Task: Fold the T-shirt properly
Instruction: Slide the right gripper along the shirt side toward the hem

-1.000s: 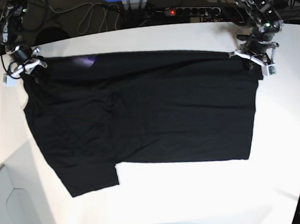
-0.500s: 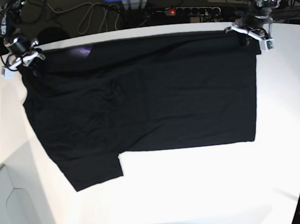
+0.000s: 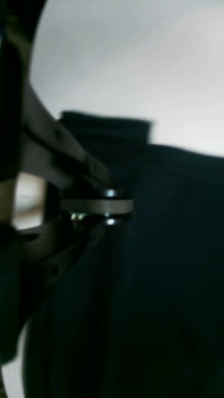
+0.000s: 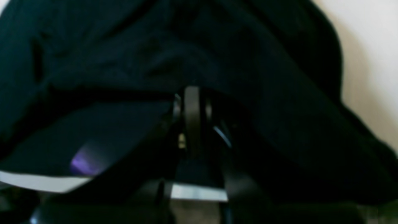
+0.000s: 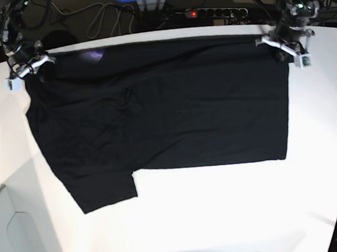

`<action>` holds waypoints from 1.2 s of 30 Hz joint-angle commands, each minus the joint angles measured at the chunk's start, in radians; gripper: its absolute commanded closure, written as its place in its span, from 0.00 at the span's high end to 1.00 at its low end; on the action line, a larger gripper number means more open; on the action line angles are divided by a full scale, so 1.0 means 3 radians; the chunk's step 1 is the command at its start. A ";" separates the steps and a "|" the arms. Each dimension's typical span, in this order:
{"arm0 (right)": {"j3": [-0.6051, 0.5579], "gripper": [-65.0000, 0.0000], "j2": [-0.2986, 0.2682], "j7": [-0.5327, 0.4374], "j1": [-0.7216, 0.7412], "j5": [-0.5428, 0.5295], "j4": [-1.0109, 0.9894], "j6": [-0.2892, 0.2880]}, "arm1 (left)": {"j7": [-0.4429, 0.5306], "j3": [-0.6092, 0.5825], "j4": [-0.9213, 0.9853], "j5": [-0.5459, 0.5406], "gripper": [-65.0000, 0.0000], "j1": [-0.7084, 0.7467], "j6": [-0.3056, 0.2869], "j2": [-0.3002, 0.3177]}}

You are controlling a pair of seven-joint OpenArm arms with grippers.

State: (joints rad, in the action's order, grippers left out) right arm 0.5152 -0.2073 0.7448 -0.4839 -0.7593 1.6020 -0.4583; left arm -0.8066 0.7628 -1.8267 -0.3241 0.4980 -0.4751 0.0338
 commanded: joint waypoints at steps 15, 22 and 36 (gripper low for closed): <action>0.0024 0.00 -0.0017 -0.0015 0.0189 -0.0013 0.0887 0.0037 | 0.0073 0.0017 -0.0593 -0.0063 0.00 -0.0026 -0.0004 0.0023; 0.0019 0.00 -0.0074 0.0000 0.0623 -0.0008 0.0851 0.0042 | 0.0037 0.0017 -0.0598 -0.0063 0.01 -0.0133 -0.0004 0.0059; -0.0630 0.33 -0.0928 0.0466 0.2444 -0.0008 -0.1282 0.0016 | 0.0032 0.0432 -0.0593 -0.0053 0.01 -0.0282 -0.0004 -0.0217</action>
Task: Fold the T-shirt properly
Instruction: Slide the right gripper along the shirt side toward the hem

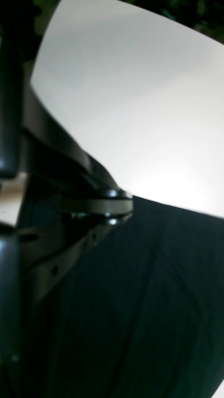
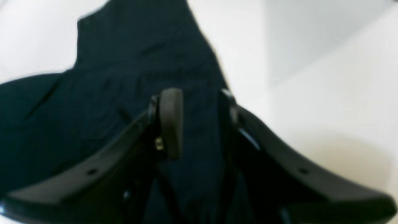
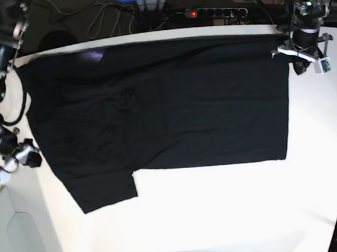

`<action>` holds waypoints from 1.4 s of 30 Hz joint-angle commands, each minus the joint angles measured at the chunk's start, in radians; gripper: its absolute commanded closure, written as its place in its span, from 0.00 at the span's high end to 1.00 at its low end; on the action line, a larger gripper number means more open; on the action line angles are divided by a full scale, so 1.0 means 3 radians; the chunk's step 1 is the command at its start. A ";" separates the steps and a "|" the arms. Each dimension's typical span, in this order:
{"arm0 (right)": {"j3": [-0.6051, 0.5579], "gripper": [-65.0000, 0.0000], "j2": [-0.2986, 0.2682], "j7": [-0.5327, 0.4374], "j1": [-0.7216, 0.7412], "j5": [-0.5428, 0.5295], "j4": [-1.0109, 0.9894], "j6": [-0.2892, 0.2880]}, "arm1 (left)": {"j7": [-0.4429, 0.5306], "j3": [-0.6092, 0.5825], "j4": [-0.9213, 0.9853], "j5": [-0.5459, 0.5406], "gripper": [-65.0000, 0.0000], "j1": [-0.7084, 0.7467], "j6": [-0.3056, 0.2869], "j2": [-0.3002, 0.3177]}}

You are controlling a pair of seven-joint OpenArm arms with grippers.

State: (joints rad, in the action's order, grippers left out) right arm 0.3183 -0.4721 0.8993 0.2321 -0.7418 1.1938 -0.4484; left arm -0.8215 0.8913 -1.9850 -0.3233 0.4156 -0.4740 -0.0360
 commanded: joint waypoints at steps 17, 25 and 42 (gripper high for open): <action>-0.1284 0.39 -0.0270 -0.1435 0.1019 -0.0067 -0.2023 -0.0487 | 0.0081 0.0003 -0.0065 -0.0050 0.01 0.0111 -0.0039 -0.0113; -0.1289 0.39 -0.0337 -0.1548 0.0993 -0.0067 -0.2023 -0.0487 | 0.0081 0.0003 -0.0065 -0.0055 0.01 0.0090 -0.0044 -0.0107; -0.1299 0.39 -0.0234 -0.1532 0.0543 -0.0067 -0.2018 -0.0502 | 0.0081 -0.0007 -0.0065 -0.0060 0.01 0.0049 -0.0044 -0.0107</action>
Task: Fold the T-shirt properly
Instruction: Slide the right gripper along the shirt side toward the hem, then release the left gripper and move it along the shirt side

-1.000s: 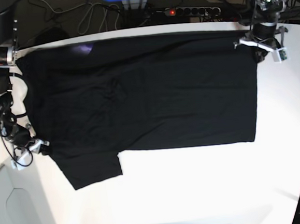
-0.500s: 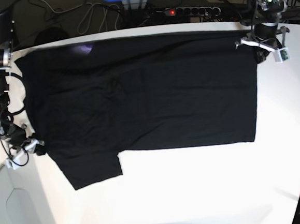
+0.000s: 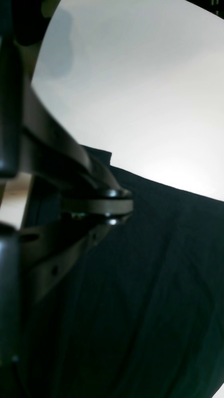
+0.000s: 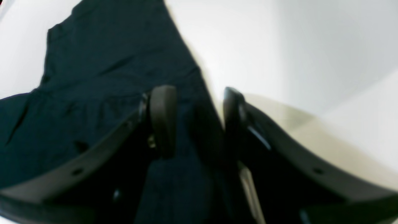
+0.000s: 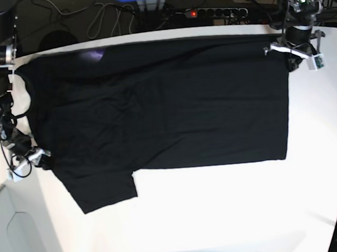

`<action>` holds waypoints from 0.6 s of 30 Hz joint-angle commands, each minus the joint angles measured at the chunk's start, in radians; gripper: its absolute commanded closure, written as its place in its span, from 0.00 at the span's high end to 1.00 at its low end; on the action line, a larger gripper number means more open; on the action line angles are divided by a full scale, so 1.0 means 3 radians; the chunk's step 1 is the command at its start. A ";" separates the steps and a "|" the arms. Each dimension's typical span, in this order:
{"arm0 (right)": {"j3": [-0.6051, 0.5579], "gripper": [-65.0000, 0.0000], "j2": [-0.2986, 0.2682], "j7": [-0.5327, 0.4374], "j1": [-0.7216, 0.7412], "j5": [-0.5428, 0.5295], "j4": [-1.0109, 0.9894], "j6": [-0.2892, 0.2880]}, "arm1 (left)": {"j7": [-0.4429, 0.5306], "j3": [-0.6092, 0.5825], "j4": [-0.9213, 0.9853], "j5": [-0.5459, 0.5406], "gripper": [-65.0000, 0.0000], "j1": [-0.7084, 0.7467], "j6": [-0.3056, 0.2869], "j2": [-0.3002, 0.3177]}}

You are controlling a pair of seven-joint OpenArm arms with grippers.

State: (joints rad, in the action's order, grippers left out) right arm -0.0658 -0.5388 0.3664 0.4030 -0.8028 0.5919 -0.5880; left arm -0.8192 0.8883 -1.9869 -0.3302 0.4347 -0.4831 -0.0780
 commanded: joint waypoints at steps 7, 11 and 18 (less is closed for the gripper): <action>-0.0376 0.39 0.0044 0.0229 -0.0032 0.0137 -0.0006 -0.0037 | 0.0074 -0.0002 -0.0049 -0.0032 0.01 -0.0035 -0.0013 0.0032; -0.0397 0.38 0.0055 0.0229 -0.0032 0.0137 -0.0006 -0.0037 | 0.0074 -0.0002 -0.0044 -0.0037 0.01 -0.0040 -0.0013 0.0032; -0.0402 0.07 0.0065 0.0249 -0.0026 0.0137 -0.0006 -0.0037 | 0.0074 -0.0002 -0.0039 -0.0037 0.01 -0.0163 -0.0013 0.0032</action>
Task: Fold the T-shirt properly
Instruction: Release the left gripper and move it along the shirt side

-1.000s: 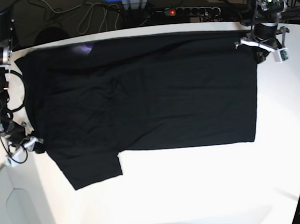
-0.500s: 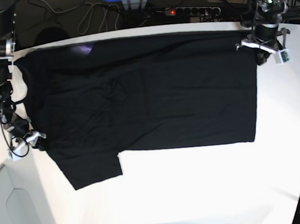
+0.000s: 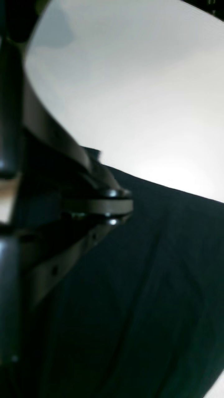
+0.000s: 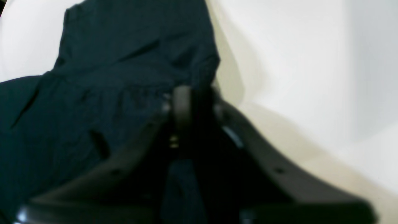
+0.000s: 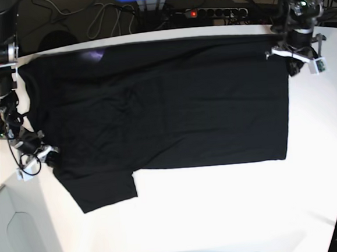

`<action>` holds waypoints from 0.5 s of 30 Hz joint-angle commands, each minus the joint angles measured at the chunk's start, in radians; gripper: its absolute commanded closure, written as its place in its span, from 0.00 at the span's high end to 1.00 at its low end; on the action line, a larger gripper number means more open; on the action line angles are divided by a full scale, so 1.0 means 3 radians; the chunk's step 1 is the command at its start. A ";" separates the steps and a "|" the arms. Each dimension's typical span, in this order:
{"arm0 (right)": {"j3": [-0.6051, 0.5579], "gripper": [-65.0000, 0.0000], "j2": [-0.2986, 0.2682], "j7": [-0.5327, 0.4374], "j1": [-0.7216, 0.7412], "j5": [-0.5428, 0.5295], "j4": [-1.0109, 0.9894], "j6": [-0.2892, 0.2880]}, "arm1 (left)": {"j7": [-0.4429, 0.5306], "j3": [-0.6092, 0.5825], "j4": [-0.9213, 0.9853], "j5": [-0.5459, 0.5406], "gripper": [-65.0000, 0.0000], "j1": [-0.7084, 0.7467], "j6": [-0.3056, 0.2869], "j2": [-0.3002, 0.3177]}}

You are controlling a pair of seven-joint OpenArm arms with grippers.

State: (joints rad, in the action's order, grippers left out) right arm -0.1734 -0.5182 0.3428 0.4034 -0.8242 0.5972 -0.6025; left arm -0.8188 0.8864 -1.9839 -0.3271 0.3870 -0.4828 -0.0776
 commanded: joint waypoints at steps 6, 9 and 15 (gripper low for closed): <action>-0.0238 0.00 0.0042 0.0328 -0.0012 0.0213 -0.0024 0.0011 | -0.0664 0.0112 -0.0049 -0.0048 0.29 -0.0617 0.0016 0.0047; -0.0376 0.00 0.0052 0.0307 -0.0007 0.0208 -0.0024 0.0011 | -0.1073 0.0296 -0.0023 -0.0048 0.42 -0.1129 0.0016 0.0123; -0.0396 0.00 0.0093 0.0307 -0.0007 0.0208 -0.0024 0.0016 | -0.1544 0.0306 0.0708 -0.0012 0.49 -0.2070 0.0021 0.0405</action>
State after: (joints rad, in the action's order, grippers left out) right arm -0.2764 -0.4934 0.3183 0.4175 -0.8478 0.6014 -0.6102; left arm -1.3006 0.9817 -1.7538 -0.3122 -0.2127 -0.4793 0.0273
